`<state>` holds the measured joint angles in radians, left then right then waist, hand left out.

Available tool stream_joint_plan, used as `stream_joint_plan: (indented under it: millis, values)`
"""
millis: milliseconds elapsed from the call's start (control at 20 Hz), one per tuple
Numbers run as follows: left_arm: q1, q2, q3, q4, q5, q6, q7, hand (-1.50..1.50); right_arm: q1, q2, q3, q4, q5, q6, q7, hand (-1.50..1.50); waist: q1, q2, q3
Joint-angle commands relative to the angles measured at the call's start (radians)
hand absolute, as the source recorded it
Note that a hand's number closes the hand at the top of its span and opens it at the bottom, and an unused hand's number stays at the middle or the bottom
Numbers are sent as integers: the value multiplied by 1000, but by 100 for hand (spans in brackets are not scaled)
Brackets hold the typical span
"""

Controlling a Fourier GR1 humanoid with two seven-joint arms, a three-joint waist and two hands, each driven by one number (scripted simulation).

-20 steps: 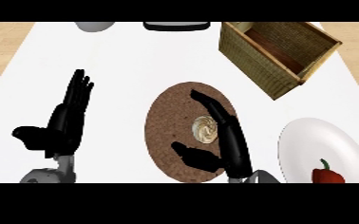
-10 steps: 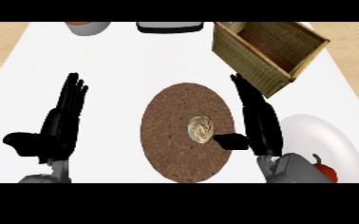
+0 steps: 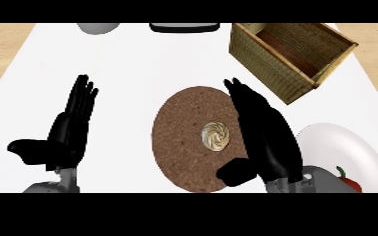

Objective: Pick the cupcake from the placemat and place it in the basket

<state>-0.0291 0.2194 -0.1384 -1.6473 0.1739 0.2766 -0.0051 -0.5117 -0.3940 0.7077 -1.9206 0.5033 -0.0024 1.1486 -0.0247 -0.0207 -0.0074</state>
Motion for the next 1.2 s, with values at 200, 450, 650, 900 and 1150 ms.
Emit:
stream_joint_plan:
  millis: [200,450,650,900,1150]
  values:
    - [1,-34,-29,1,-19,12,-2,0,-94,86,-4,-33,-10,218,337,-150,4,8,3]
    - [6,19,24,-43,17,-27,17,0,-104,105,-45,52,-3,237,338,-150,23,13,4]
    - [11,-19,-3,-8,-5,-20,-17,0,0,132,8,-13,77,210,339,-150,9,13,5]
    - [34,1,17,-37,-2,-37,-6,0,65,179,30,10,137,190,291,-150,22,16,7]
    - [1,-28,-3,-46,-32,-10,29,0,68,254,4,88,197,204,225,-150,26,19,7]
